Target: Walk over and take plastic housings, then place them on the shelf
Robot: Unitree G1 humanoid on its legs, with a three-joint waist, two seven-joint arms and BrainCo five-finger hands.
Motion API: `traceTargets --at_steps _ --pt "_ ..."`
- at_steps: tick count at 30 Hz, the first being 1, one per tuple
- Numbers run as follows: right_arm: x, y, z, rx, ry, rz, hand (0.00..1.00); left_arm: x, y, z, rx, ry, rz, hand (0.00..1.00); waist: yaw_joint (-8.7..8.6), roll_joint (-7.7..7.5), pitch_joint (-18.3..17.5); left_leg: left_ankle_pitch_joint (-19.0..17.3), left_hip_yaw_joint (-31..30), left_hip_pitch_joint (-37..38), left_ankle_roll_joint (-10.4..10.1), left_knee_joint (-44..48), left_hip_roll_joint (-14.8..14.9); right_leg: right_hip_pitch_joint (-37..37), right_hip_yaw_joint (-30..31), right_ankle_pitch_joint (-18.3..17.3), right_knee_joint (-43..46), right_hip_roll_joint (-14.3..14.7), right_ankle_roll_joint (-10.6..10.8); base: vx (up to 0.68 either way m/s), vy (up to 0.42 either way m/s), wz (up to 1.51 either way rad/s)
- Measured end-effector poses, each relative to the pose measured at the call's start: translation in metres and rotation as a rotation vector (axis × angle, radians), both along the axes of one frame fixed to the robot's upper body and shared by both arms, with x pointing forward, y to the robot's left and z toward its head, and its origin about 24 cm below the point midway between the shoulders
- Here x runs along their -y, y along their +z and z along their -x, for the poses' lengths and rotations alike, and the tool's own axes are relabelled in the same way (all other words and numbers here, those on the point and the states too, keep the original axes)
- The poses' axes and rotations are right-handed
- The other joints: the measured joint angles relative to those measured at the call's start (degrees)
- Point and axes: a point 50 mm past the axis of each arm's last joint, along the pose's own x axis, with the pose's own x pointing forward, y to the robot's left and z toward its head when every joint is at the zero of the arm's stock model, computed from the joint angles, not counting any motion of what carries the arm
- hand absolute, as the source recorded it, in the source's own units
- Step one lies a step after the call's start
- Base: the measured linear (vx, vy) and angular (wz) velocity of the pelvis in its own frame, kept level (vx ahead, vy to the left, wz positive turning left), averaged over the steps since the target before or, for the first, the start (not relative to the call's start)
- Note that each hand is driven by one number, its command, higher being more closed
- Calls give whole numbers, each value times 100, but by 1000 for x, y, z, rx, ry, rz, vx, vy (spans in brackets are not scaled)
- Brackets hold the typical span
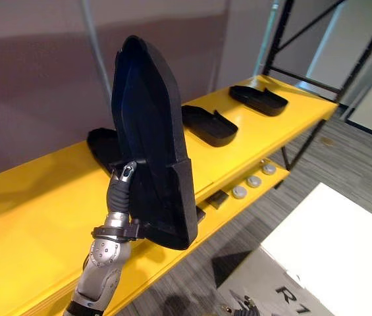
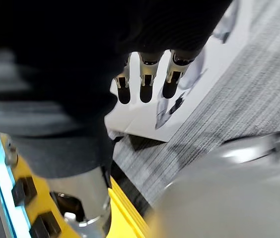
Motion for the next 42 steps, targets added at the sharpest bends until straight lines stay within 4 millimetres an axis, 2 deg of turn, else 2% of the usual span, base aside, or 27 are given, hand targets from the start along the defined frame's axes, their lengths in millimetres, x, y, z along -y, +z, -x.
traceTargets --at_steps 1,2,4,5,7,10,14,17,19,23,24,25,26,27,28,29,30,31,32,33,34,36,37,38,40,41,42 --pt "-2 0 5 -5 -6 -6 0 1 0 1 1 -4 1 100 -13 -75 -46 -16 -147 10 -18 13 -87 -37 119 36 -275 -6 -9 205 -217 108" --pt "-8 -1 10 -7 -16 -21 0 2 2 1 8 -6 5 100 68 -247 -95 -150 -282 -9 -89 186 -208 -13 59 366 -696 -170 27 212 -208 86" --pt "-5 -1 13 -13 -22 -16 0 5 -2 4 -9 -1 14 100 105 -113 -225 -362 -425 -103 -244 466 23 208 -292 335 -899 -64 -5 255 -205 59" --pt "-5 0 13 -11 -21 -14 0 6 0 4 -4 -6 17 100 131 -88 -249 -366 -409 -114 -250 510 101 272 -391 347 -971 -37 -27 258 -184 44" --pt "-8 3 5 23 -16 -18 0 7 4 5 12 -7 31 100 135 -76 -296 -332 -279 -84 -296 498 259 470 -637 355 -1127 28 -47 216 -163 49" --pt "-10 6 -5 64 -8 -22 0 6 3 7 7 -2 37 100 274 -107 -358 -291 -325 121 -362 297 298 762 -765 366 -1370 69 -66 158 -65 30" --pt "-28 5 -9 68 61 -62 0 1 -9 13 -44 21 38 100 440 -179 -492 -237 -490 309 -434 85 290 1134 -902 439 -1720 90 -178 148 -7 32" --pt "-32 3 -9 58 70 -72 0 -1 -14 16 -64 28 31 100 471 -250 -535 -190 -688 306 -480 60 275 1261 -1115 495 -1792 89 -259 96 -12 50" --pt "-35 1 -9 48 70 -80 0 -5 -17 17 -76 38 24 100 476 -377 -527 -50 -794 287 -527 -7 219 1356 -1371 510 -1781 29 -282 66 -37 73" --pt "-35 1 -18 52 76 -78 0 -11 -18 16 -78 65 13 100 483 -501 -467 118 -364 34 -618 241 239 1342 -1682 522 -1622 -75 -303 -5 -31 68" --pt "-33 -1 -25 41 99 -57 0 -12 -16 15 -71 68 11 100 476 -557 -422 -28 -71 -183 -446 616 343 1298 -1684 552 -1571 -159 -351 -42 2 36" --pt "-31 0 -28 41 105 -50 0 -13 -16 15 -66 69 8 100 465 -536 -415 -171 212 -276 -299 848 544 1296 -1690 543 -1576 -158 -366 -32 -23 30" --pt "-30 0 -32 44 111 -43 0 -13 -15 14 -62 70 3 100 436 -524 -400 -285 435 -378 -237 1119 794 1295 -1692 520 -1574 -157 -402 13 -88 16" --pt "-25 1 -36 43 122 -24 0 -14 -15 12 -64 77 -1 100 376 -504 -379 -350 587 -532 -295 1412 1265 1284 -1702 484 -1522 -204 -461 10 -47 24" --pt "-21 1 -36 40 117 -10 0 -13 -17 11 -74 77 -1 100 303 -494 -385 -283 565 -554 -306 1362 1508 1271 -1763 470 -1425 -289 -474 4 75 37" --pt "-15 2 -35 38 106 9 0 -11 -20 10 -85 74 -1 100 177 -456 -407 43 486 -536 -406 1098 1732 1278 -1809 462 -1300 -429 -461 7 192 38" --pt "-10 2 -33 31 104 23 0 -9 -19 10 -83 71 3 100 121 -418 -421 311 389 -539 -431 927 1807 1282 -1819 444 -1253 -487 -429 52 321 39" --pt "1 2 -29 14 95 52 0 -5 -12 6 -55 59 8 100 84 -300 -454 573 103 -536 -790 631 1809 1267 -1837 343 -1185 -627 -261 98 428 28" --pt "6 2 -26 -1 79 63 0 -1 -2 0 -11 48 7 100 71 -302 -487 371 85 -500 -1091 435 1603 1211 -1858 310 -1221 -823 -169 103 458 36" --pt "5 1 -26 -6 74 58 0 1 4 -4 14 41 2 100 38 -325 -469 334 81 -527 -1136 334 1501 1198 -1900 379 -1264 -911 -56 61 465 41" --pt "-3 -1 -27 -9 68 33 0 2 11 -12 44 41 -14 100 30 -385 -419 333 79 -593 -1127 248 1362 1176 -1950 646 -1409 -1031 173 18 396 27" --pt "-19 -4 -31 -16 72 -11 0 -3 12 -16 54 58 -43 100 59 -363 -394 286 143 -645 -1034 356 1348 1178 -1914 1124 -1634 -1012 302 6 324 -9" --pt "-26 -4 -36 -11 97 -23 0 -3 11 -17 50 60 -49 100 64 -334 -351 230 162 -674 -937 432 1345 1128 -1854 1371 -1602 -1007 274 -19 299 -17" --pt "-31 -4 -41 -2 122 -32 0 -3 11 -17 53 62 -59 100 99 -311 -301 206 200 -743 -895 509 1314 921 -1739 1556 -1367 -1015 109 -33 295 -11" --pt "-36 -4 -40 -6 148 -40 0 -3 7 -15 41 63 -73 100 120 -311 -289 212 233 -757 -845 497 1226 796 -1517 1821 -1285 -1036 78 -45 242 1" --pt "-36 -5 -37 -15 149 -43 0 -1 5 -14 33 58 -72 100 120 -269 -255 186 206 -739 -678 425 1127 717 -1125 1558 -1038 -965 233 -36 159 26" --pt "-37 -6 -35 -17 148 -47 0 0 5 -14 31 54 -72 100 110 -300 -240 193 120 -738 -625 401 1071 679 -875 1291 -778 -873 267 -45 54 62"
